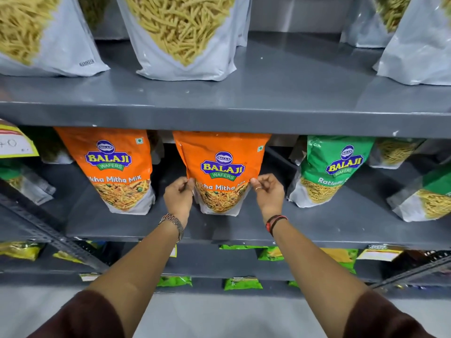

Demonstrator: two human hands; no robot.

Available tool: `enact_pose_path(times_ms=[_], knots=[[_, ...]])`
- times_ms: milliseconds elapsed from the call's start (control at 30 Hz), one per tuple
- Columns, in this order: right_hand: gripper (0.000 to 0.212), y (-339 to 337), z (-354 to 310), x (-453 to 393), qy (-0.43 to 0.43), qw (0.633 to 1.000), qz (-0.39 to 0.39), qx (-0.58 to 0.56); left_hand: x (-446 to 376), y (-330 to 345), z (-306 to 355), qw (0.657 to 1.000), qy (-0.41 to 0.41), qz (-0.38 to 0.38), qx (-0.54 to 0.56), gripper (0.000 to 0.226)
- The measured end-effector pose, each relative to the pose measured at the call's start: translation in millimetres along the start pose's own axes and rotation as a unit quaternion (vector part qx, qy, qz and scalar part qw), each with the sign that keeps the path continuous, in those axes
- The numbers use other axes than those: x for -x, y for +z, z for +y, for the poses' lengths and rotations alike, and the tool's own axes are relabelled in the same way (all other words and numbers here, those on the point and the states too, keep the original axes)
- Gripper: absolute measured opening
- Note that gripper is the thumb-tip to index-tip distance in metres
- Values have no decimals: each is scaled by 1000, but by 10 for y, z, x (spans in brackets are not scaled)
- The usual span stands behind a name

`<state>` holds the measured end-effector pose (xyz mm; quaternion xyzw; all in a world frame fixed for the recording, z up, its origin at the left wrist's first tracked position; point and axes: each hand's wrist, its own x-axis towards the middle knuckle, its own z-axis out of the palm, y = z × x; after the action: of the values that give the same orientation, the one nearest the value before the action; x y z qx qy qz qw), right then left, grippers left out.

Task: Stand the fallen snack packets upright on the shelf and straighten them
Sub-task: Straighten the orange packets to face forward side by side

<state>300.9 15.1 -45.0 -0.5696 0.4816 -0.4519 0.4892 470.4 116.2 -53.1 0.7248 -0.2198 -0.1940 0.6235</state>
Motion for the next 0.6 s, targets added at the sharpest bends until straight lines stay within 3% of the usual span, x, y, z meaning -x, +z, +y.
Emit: enact_pose_path(times_ms=[167,600], knots=[[26,8,34,-23,8,999,-19,26,-95,-27,-5,998,-60,-22,11,29],[23,-185,106,-3,24,1000,9,-12,50,-19,144,979,-125,-142,74,8]])
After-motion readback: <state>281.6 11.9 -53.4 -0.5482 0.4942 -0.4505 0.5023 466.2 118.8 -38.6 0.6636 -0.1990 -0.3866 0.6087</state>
